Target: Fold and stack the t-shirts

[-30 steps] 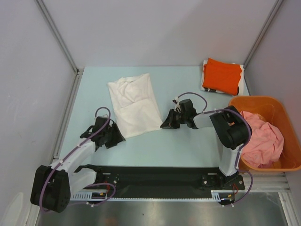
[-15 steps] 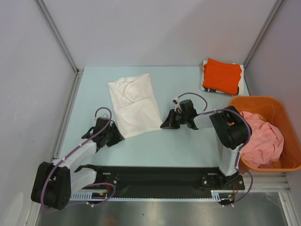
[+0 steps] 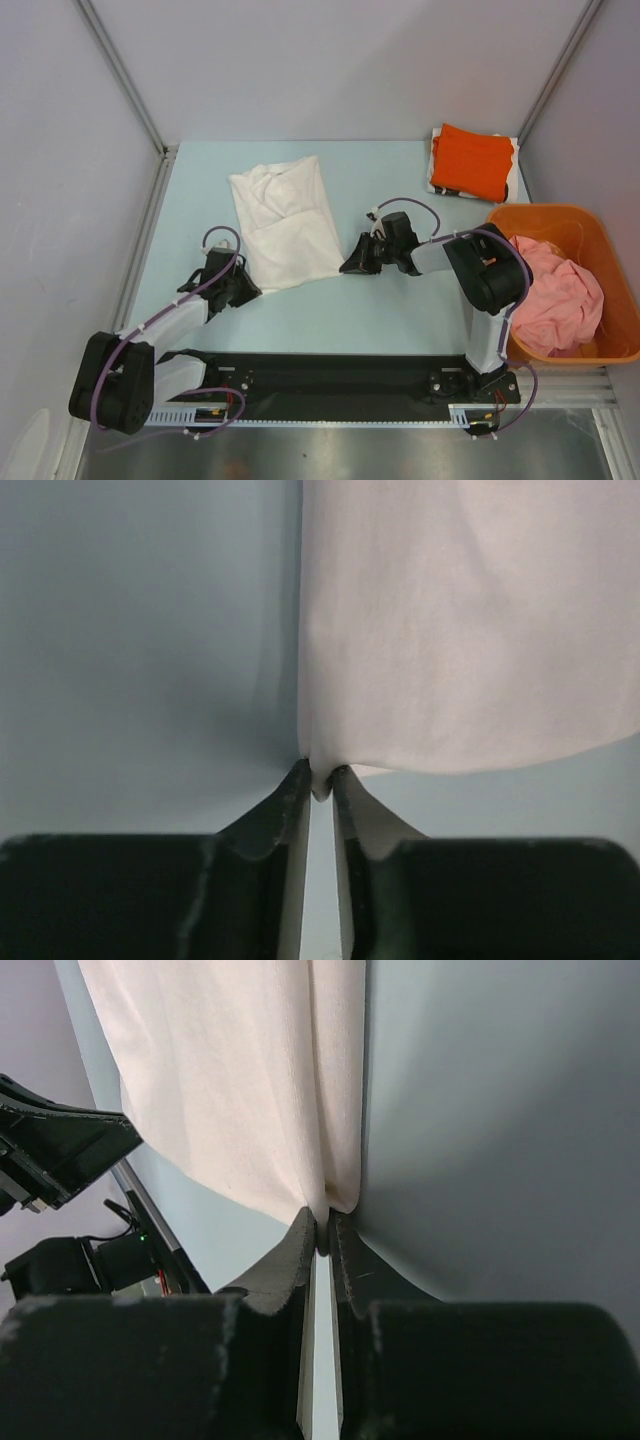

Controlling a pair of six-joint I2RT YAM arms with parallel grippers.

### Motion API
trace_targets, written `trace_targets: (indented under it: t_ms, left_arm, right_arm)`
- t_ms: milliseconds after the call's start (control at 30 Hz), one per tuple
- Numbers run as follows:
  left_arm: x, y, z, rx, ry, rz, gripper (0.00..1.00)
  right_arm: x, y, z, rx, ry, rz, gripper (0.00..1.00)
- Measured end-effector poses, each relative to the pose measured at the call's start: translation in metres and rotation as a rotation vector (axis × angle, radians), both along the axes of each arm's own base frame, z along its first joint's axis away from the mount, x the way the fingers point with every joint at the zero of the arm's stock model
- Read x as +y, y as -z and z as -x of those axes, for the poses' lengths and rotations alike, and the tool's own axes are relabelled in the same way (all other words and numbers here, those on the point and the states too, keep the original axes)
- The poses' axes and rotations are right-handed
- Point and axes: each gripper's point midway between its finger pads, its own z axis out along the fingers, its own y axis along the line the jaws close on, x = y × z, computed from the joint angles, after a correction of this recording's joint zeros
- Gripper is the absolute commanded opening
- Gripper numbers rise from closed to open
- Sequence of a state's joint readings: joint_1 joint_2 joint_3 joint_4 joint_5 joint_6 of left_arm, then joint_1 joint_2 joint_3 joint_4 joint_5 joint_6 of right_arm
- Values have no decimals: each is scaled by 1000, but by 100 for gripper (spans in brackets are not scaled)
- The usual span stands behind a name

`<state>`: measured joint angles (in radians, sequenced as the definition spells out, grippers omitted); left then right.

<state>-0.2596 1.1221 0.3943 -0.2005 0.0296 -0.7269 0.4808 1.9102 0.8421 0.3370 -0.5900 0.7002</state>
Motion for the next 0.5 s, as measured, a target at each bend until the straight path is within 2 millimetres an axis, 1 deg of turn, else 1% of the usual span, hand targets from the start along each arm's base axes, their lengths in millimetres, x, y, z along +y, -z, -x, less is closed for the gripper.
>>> trace_targets:
  t_ms: [33,67,100,233,333,400,500]
  left_arm:
    - [0,1,0,-2,-2,1,11]
    - [0,1,0,-3,-1,2,4]
    - [0,1,0,-5,-2,3,1]
    - [-1,0,0,-7,0,4,0]
    - [0,-4,3,-8,2,9,0]
    - [-2,-12,7,-23,9,24,0]
    - [-6,-33,15,-66,30,60,0]
  right_arm:
    - [0,0,0,0,-1,-2,0]
    - [0,0,0,2,0,-3,0]
    - [0,0,0,3,0,-3,0]
    - [0,0,0,6,2,-3,0]
    - [-2,-1,4,15,6,3,0]
    - [-6,-2,12,31,16,19,0]
    - [-11,-5,30,63,18,60,0]
